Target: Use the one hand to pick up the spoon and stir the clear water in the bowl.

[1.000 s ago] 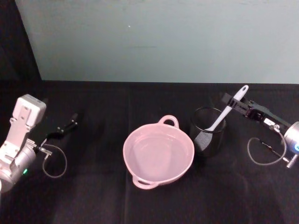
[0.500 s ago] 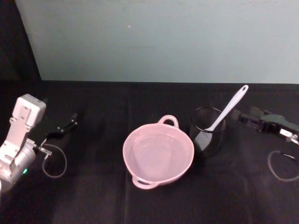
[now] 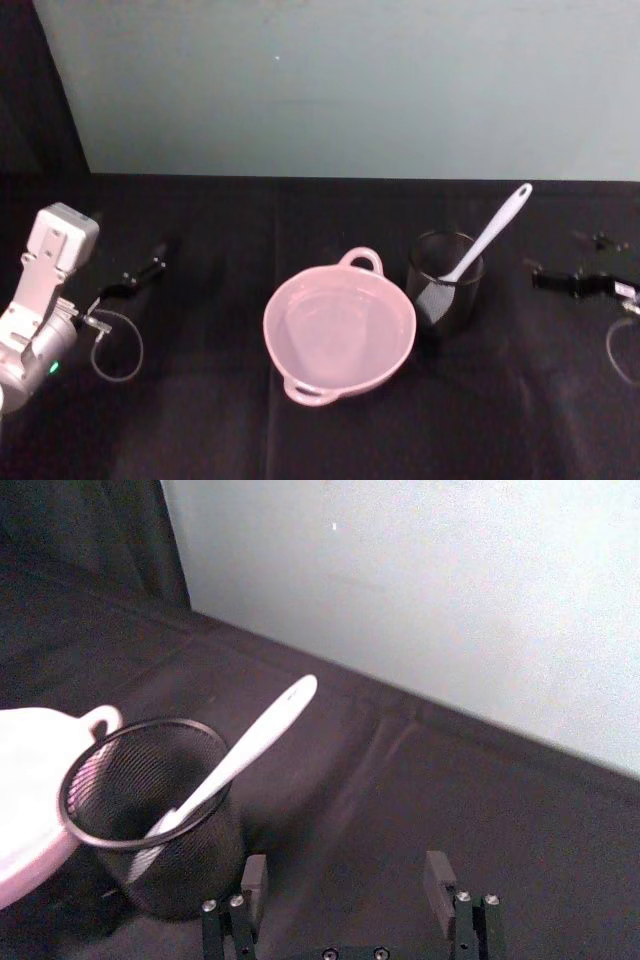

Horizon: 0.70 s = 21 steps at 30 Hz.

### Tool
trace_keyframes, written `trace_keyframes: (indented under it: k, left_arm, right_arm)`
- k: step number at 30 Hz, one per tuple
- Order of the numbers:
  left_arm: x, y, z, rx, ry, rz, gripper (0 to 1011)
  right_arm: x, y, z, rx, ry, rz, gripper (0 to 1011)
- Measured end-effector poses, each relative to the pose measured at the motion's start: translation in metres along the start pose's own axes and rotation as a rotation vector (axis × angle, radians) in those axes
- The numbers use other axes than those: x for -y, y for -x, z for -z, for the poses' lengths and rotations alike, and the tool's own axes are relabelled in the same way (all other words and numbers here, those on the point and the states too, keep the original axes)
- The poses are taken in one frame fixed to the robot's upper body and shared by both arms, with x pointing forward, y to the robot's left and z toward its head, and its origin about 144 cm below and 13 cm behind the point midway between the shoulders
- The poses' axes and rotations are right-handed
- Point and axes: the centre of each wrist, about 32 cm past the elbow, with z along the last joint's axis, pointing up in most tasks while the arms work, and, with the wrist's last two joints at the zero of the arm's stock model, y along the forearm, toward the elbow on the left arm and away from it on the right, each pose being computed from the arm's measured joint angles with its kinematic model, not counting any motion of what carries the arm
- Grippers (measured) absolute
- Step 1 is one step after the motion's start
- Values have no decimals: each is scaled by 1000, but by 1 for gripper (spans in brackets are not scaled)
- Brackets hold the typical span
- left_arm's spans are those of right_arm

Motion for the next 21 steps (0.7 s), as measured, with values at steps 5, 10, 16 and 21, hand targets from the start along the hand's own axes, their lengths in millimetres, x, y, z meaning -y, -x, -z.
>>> trace_keyframes:
  k: [5, 10, 16, 21]
  left_arm:
    - [0, 0, 0, 0, 0, 0, 1005]
    - [0, 0, 0, 0, 0, 0, 1005]
    - [0, 0, 0, 0, 0, 0, 1005]
    - [0, 0, 0, 0, 0, 0, 1005]
  right_arm:
    - [-11, -6, 8, 79, -76, 8, 1003]
    - [-26, -13, 17, 119, -156, -6, 1003]
    - [-43, -14, 30, 111, -219, -33, 1003]
    - [-49, -10, 41, 75, -274, -23, 1003]
